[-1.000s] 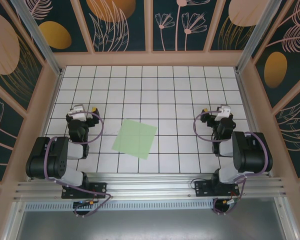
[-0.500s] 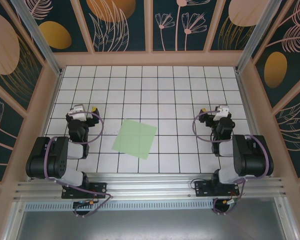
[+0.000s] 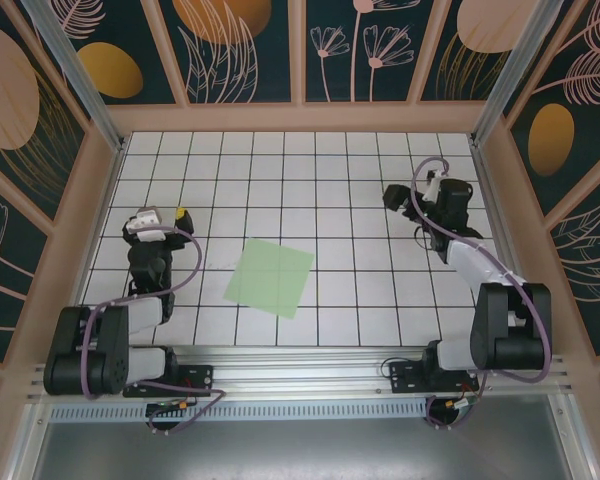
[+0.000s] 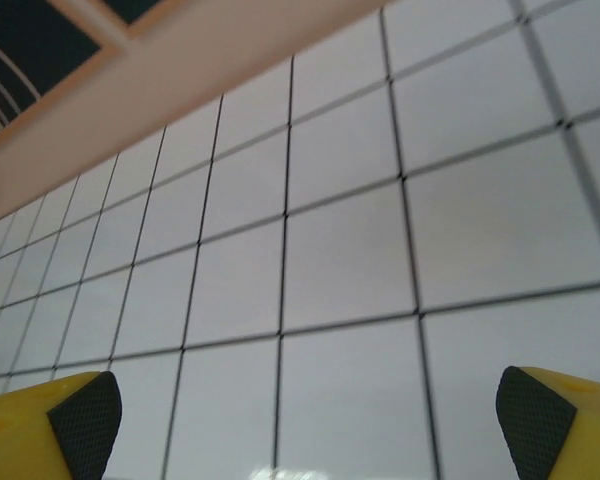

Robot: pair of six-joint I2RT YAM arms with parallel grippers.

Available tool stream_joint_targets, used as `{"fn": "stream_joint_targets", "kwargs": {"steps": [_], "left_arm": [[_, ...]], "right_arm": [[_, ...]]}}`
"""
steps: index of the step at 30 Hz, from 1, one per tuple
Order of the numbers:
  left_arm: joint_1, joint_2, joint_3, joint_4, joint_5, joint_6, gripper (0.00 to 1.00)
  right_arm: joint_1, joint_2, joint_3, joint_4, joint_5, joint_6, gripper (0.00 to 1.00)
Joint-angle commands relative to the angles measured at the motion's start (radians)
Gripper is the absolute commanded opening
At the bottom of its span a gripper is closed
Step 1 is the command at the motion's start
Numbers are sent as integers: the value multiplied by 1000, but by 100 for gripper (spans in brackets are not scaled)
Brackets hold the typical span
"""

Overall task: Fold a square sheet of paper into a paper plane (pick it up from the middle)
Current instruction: Move the square sheet of paper to the center of the table.

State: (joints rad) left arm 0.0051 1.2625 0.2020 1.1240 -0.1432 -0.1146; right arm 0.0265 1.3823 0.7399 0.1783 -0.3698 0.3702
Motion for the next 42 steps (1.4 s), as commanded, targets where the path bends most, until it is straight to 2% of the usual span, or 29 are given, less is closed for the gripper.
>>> {"fn": "stream_joint_targets", "kwargs": {"steps": [1,4,8,11,13,15,17,20,23,27,32,35,37,42], "left_arm": [[-7,-118,20,-173,-63,-100,99],[-7,-218,55,-324,-86,-147,99],[-6,-336,116,-555,-136,-289,99],[-7,-422,118,-647,-80,-353,99],[-6,-483,98,-686,-73,-444,99],[-7,-545,85,-775,-132,-587,99],[-7,-595,70,-777,-32,-530,99],[-7,-624,74,-802,102,-532,99],[-7,-613,101,-867,168,-538,99],[-7,-599,116,-912,250,-536,99],[-7,-598,126,-962,264,-522,99],[-7,-604,121,-977,253,-532,99],[-7,-602,122,-985,239,-533,99],[-7,-609,128,-1004,251,-549,99]], "right_arm": [[96,4,15,-130,-118,102,99],[188,1,36,-173,-81,104,99],[311,1,30,-175,-27,152,99],[396,8,27,-175,44,205,99],[436,29,35,-178,34,254,99],[490,46,53,-198,41,277,99],[551,46,53,-205,73,299,99],[633,50,50,-191,48,331,99],[705,71,70,-214,60,349,98],[804,145,77,-120,35,423,95],[943,306,240,-209,99,404,92],[992,396,321,-243,98,385,86],[1004,427,337,-267,126,391,86],[1009,456,273,-253,92,390,86]]}}
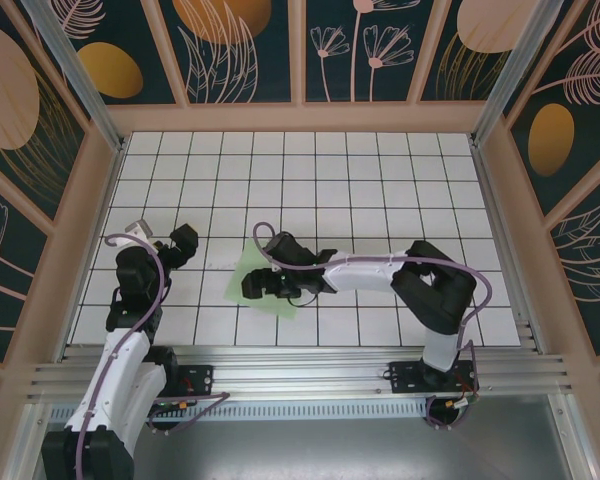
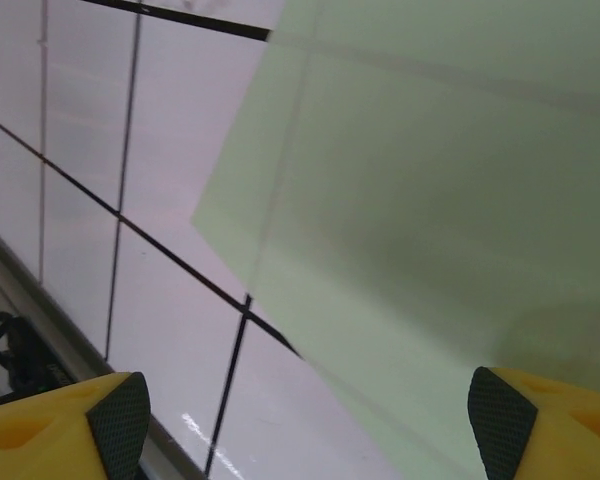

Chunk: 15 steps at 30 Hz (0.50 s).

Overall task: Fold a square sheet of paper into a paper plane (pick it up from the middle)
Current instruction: Move the square sheet of paper to the center of the table.

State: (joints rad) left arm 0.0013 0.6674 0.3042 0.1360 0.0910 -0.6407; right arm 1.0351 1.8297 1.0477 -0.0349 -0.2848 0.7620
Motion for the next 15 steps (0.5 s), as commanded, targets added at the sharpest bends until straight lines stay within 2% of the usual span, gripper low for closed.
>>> {"fn": "stream_joint_targets", "kwargs": {"steps": [1,9,15], "left_arm": [[-3,-13,25,-11,27,-31,99],[-3,-10,5,41,194,-71,99],[-3,54,-13,149,317,-108,98]], "right_arm": [[-2,-3,-60,-37,18,-3,86],[-115,-115,-231,-72,38,-112,85],[-244,-187,-275,-142,-26,-315,85]]}}
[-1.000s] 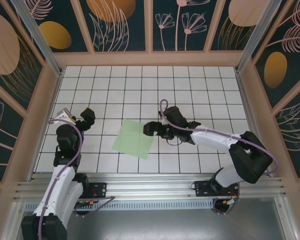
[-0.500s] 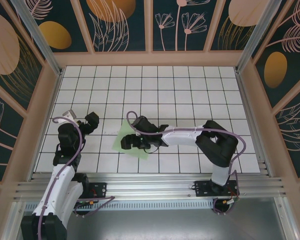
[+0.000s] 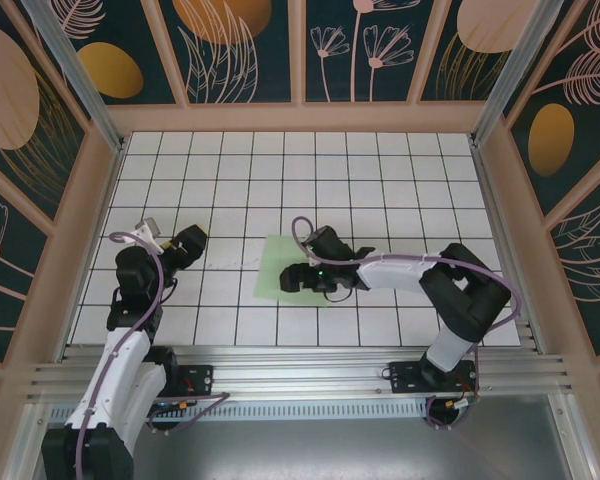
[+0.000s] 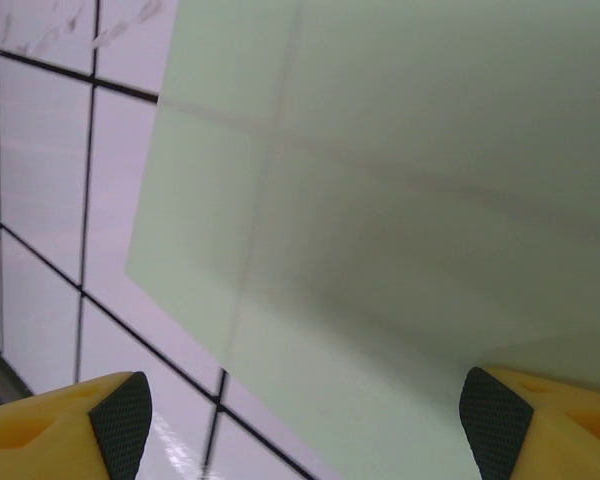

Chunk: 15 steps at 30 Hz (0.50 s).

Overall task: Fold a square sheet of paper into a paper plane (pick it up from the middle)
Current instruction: Move the square sheet of paper to the center of the table.

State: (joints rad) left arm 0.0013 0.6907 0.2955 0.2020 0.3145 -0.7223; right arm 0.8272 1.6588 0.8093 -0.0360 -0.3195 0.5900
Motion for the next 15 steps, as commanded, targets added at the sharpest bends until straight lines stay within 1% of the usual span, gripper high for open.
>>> {"fn": "stream_joint_targets", "kwargs": {"steps": [1,4,6,9,12,13,15], "left_arm": [[-3,52,3,78,106,-25,99],[-3,99,8,93,158,-40,99],[-4,127,2,111,170,-39,99],[-4,173,23,91,162,-5,99],[-4,224,68,25,156,43,99],[-4,233,74,17,143,53,99],[-4,236,74,15,96,50,99]], "right_arm": [[-50,-18,-25,-174,32,-174,85],[-74,-15,52,-305,175,-205,84],[-71,-29,100,-343,231,-191,84],[-68,-34,151,-346,258,-123,84],[-51,10,208,-308,225,-44,83],[-42,38,238,-303,238,-22,83],[-30,111,324,-361,306,37,84]]}}
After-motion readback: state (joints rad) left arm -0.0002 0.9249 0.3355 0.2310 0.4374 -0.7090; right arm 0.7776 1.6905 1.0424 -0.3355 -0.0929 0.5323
